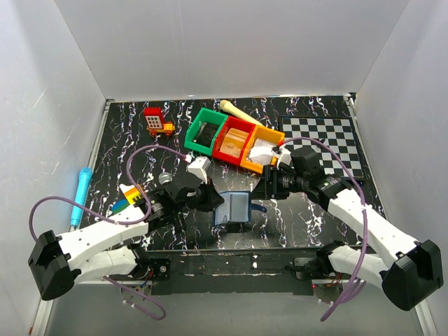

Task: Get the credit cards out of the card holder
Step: Open the card holder at the center of the board.

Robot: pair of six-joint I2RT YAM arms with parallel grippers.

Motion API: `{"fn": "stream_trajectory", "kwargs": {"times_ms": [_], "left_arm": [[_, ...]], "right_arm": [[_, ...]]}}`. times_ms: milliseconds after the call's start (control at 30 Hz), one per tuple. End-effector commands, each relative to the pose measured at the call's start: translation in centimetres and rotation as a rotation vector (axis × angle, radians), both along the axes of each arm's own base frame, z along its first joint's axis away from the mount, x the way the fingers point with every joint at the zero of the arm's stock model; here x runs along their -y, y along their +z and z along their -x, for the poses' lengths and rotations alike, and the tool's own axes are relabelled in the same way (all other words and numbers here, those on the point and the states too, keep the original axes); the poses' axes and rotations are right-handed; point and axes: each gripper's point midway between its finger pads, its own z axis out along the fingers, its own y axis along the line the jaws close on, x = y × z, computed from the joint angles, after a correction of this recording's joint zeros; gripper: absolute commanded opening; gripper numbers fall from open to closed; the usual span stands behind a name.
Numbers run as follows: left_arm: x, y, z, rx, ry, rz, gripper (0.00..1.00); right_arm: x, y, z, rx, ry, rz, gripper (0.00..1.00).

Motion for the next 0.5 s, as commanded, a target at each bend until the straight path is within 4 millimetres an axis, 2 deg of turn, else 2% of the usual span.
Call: {"fn": "stream_trajectory", "kwargs": {"times_ms": [0,100,233,367,467], "left_arm": [[0.1,-1.2,-1.5,-0.007,0.069,0.008,0.00],[0.3,-2.9,-2.0,-0.032,0.077,0.005,0.00],[0.8,-4.2,-2.8,-0.051,0.058,0.048,0.00],[1.1,-4.5,-3.1,-0.065,0.009,0.136,0.00],[1.1,-5.4,-3.0,-0.079,-0.015,0.161,0.00]], "right_arm": [[1.1,-0.9,-0.5,0.041,-0.037,0.056,0.66],[1.0,-0.1,-0.5,0.075,-0.030,0.028,0.64],[0.5,0.2,-0.6,0.110,-0.032,-0.015,0.63],[-0.2,-0.9,-0.3,0.179,-0.008,-0.100,0.64],[-1.0,-1.9,0.5,0.124,0.054,-0.128,0.61]]}}
